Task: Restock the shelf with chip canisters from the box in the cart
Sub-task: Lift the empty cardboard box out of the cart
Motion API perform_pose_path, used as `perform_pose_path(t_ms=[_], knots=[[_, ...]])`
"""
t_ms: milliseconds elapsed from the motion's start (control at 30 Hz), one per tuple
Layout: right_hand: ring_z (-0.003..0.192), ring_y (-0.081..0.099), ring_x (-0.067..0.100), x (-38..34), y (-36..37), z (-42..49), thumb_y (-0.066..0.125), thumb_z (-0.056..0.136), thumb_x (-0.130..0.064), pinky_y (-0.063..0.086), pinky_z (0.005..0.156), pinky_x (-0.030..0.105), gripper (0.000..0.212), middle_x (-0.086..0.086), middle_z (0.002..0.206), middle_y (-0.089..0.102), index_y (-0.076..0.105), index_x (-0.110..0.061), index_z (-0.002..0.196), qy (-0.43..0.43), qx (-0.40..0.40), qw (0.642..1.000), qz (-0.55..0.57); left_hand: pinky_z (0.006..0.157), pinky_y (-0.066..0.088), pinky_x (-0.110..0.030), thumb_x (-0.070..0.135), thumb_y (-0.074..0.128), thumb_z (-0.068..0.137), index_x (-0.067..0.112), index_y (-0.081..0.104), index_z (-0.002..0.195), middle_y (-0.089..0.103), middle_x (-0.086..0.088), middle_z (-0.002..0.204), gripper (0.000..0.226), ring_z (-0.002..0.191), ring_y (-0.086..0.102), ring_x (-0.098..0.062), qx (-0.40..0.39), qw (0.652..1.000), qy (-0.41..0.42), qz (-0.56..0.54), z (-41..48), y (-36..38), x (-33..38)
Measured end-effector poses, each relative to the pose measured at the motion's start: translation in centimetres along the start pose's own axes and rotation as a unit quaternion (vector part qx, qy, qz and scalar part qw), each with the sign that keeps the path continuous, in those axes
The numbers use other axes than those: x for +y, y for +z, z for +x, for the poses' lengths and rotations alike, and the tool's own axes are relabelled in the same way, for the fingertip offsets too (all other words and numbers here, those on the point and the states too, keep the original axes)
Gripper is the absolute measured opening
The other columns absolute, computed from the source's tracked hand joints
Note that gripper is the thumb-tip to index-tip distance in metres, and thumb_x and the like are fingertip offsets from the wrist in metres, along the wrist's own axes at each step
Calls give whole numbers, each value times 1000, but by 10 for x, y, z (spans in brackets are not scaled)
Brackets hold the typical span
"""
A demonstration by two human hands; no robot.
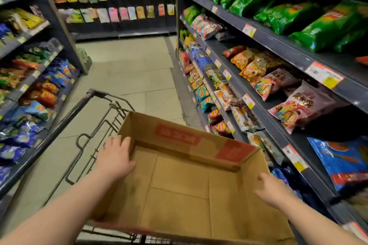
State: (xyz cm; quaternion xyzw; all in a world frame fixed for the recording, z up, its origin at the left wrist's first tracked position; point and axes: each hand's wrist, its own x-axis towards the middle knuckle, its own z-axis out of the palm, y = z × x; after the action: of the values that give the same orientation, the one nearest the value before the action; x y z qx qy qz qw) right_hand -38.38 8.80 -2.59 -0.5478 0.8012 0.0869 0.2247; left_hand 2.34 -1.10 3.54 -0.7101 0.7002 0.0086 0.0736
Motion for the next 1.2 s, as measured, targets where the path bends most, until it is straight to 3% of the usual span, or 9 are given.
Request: perform_pose_path(t_ms=[200, 433, 700, 1000, 1200], knots=[[120, 50, 25, 27, 13, 41, 54, 88, -44, 48, 91, 38, 56, 1, 137, 44, 39, -24, 138, 38, -43, 998, 7, 114, 29, -43, 46, 67, 79, 8, 5, 152, 23, -18, 154, 103, 139, 29, -34, -21, 990, -114, -85, 26, 15, -10], [124, 47, 29, 52, 33, 77, 59, 86, -46, 45, 98, 41, 68, 6, 141, 39, 33, -17, 142, 86, -69, 992, 56, 110, 34, -45, 33, 75, 78, 4, 14, 151, 37, -24, 147, 100, 133, 40, -38, -44, 963, -205, -172, 38, 23, -16], [113, 55, 33, 63, 59, 94, 65, 86, -30, 46, 85, 35, 72, 15, 130, 52, 25, -10, 141, 149, -99, 965, 194, 99, 44, -48, 32, 72, 81, 5, 28, 145, 49, -24, 137, 82, 121, 52, -41, -44, 960, -230, -151, 37, 24, -6], [113, 55, 38, 56, 66, 102, 69, 83, -25, 48, 93, 44, 75, 18, 129, 52, 26, -9, 142, 210, -79, 927, 301, 95, 46, -49, 35, 68, 84, 5, 38, 138, 55, -25, 129, 69, 114, 55, -43, -41, 955, -254, -147, 34, 19, -1], [112, 55, 37, 49, 63, 97, 69, 82, -28, 49, 94, 46, 74, 16, 128, 52, 28, -11, 142, 214, -66, 929, 294, 92, 46, -48, 35, 65, 85, 5, 41, 136, 58, -26, 124, 63, 111, 57, -42, -22, 954, -249, -163, 31, 9, 1]])
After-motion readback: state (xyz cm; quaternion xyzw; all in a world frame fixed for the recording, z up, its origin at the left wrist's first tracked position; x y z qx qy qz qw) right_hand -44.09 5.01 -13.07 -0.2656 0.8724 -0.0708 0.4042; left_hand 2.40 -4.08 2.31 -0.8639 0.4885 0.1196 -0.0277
